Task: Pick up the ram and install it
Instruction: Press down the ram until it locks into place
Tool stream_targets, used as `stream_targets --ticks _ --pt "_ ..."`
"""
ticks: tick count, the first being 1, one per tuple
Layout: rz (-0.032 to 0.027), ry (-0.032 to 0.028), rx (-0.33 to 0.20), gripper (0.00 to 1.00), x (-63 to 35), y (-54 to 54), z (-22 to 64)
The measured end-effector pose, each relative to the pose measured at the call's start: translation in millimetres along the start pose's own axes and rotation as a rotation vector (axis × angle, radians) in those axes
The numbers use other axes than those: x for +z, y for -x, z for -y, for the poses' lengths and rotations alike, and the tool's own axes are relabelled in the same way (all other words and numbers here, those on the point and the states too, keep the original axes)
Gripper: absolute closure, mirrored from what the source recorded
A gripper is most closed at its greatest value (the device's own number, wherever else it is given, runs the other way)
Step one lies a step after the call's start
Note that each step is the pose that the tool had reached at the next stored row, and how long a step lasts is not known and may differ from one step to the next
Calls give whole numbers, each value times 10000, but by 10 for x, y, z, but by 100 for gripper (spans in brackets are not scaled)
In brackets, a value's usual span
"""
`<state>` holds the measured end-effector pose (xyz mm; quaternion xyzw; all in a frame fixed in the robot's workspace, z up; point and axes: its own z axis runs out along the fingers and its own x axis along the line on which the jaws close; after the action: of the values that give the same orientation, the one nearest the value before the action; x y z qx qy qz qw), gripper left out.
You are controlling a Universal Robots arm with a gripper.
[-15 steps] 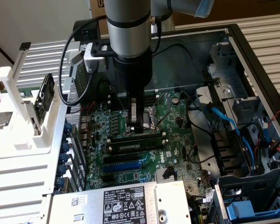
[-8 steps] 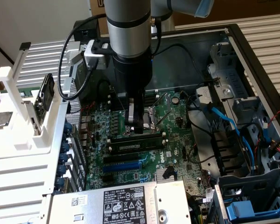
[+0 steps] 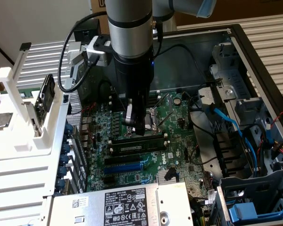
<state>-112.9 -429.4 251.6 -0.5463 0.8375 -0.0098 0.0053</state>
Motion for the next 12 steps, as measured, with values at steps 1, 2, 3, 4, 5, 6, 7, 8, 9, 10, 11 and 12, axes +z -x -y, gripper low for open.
stream_targets --ticks 1,2,3,4,5,6,7,8,9,10,11,12 --pt "-3 0 140 90 0 0 0" --pt "-6 0 293 90 0 0 0" --pt "-9 1 451 90 0 0 0" --pt "-20 1 892 90 0 0 0" --pt "-27 2 1199 90 0 0 0" --pt "-30 2 1353 90 0 0 0" --pt "-33 3 1506 90 0 0 0" --pt "-37 3 1659 90 0 0 0" --pt "-40 3 1809 90 0 0 0" --pt "-44 3 1963 90 0 0 0" --pt "-48 4 2124 90 0 0 0" --pt "-51 4 2280 90 0 0 0"
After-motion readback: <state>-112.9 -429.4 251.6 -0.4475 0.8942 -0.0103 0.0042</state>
